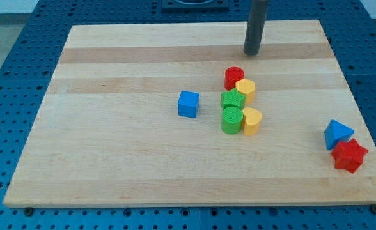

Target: Push the red circle top of the blue cube

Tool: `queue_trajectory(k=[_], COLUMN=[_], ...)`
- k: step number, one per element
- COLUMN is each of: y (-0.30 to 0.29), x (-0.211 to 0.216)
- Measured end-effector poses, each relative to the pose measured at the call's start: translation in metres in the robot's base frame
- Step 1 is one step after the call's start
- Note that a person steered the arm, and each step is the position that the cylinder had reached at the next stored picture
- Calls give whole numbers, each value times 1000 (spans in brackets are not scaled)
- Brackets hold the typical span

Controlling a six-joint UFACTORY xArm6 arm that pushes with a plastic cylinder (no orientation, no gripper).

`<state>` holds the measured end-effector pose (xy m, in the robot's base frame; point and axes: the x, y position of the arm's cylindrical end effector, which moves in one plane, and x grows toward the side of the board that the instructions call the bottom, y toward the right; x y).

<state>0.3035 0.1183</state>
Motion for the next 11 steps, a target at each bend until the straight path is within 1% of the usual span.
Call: queue_trajectory(k=[1,2,3,5,8,9,10,11], y=[-5,-7,-15,-44,-105,-108,-95,-62], x=[20,60,69,69,103,105,96,72])
